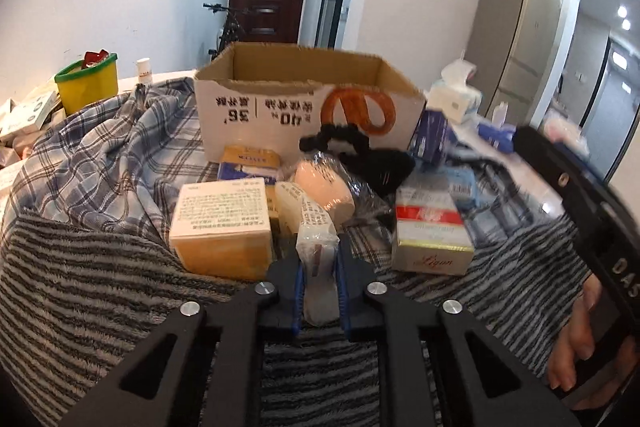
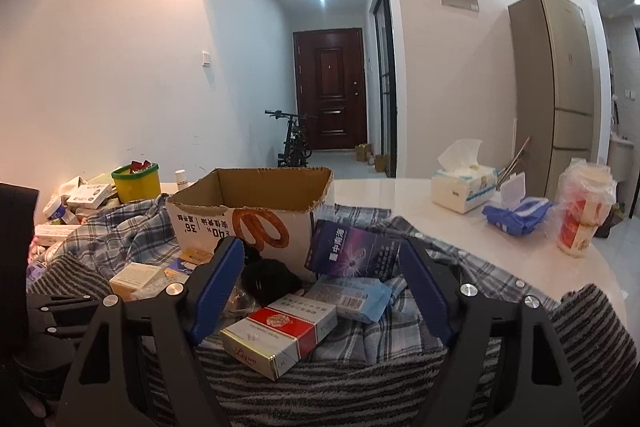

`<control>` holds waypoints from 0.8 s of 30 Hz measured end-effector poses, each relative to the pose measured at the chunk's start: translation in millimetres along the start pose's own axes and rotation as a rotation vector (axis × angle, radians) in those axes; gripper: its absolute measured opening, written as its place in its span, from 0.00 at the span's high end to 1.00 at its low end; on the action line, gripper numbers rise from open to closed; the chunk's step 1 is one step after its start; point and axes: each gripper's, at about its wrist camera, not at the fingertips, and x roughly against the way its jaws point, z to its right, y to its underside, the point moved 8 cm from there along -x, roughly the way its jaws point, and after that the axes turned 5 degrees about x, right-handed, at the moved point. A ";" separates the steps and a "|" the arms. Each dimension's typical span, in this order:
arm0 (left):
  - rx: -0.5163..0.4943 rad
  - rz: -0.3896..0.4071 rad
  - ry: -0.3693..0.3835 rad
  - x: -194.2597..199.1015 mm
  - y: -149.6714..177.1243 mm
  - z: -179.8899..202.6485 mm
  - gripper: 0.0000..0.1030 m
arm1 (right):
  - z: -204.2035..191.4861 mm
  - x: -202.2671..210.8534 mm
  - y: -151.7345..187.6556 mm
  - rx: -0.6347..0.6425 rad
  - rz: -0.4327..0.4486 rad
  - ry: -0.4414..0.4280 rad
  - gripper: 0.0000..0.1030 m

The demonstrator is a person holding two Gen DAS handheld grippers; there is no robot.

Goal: Organize objects
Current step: 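Grasp the white wrapped packet with the left gripper and lift it, then grasp the white-and-red Liqun carton with the right gripper while the left holds the packet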

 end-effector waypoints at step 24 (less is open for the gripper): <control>-0.024 0.362 -0.041 56.0 -32.3 -8.8 0.87 | -26.7 -22.1 30.7 0.017 -0.242 -0.004 0.25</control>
